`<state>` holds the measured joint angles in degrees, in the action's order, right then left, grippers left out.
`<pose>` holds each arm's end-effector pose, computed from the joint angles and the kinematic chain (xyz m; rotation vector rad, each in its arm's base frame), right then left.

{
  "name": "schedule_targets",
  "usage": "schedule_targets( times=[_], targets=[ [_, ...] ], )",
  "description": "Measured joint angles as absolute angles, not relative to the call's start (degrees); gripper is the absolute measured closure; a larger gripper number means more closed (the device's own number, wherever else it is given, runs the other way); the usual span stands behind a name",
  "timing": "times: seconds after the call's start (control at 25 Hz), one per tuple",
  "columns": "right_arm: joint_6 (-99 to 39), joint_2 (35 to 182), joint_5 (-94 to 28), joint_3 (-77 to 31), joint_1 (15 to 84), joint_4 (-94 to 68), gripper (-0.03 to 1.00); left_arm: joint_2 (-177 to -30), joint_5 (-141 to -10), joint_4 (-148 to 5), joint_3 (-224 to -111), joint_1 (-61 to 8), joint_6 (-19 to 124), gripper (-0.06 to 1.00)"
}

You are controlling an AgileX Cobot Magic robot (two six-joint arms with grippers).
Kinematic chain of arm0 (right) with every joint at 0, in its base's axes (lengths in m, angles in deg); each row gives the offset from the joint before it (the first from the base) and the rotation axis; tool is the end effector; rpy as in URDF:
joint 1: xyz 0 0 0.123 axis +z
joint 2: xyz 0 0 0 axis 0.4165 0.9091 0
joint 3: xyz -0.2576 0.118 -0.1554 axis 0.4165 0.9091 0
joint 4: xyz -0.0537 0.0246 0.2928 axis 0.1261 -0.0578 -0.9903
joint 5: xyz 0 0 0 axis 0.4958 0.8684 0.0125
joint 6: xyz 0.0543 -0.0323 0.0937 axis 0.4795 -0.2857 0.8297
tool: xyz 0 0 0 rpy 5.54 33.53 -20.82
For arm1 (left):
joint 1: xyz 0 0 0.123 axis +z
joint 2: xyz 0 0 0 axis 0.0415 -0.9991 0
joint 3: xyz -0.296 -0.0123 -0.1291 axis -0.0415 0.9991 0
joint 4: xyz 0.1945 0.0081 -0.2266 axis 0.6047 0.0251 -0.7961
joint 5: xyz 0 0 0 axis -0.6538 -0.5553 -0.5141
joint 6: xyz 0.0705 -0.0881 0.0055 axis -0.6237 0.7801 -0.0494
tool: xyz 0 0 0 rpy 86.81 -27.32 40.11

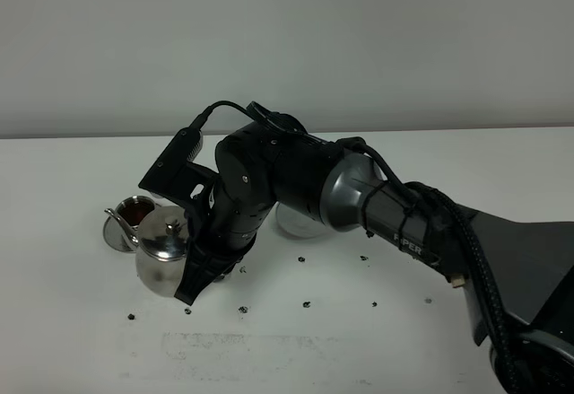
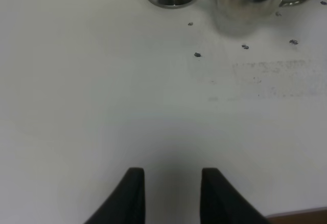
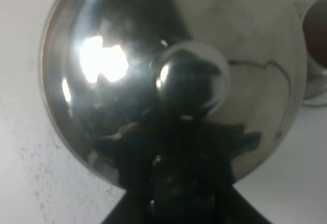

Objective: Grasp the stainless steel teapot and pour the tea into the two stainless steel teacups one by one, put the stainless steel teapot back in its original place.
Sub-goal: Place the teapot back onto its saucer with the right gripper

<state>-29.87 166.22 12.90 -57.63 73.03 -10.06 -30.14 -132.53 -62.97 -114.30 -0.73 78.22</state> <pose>0.3801 0.4402 0.2016 -1.5528 2.2460 0.2392 0.0224 -0.0077 0.2750 0.1207 2.0824 0.0025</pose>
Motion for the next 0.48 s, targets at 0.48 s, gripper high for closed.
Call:
schedule_targets(
  times=[0.48],
  targets=[
    [-21.0, 172.8, 14.4, -61.7, 74.3, -2.7, 0.79, -30.1, -132.5, -63.0, -114.3, -0.7, 78.2, 0.66]
  ],
)
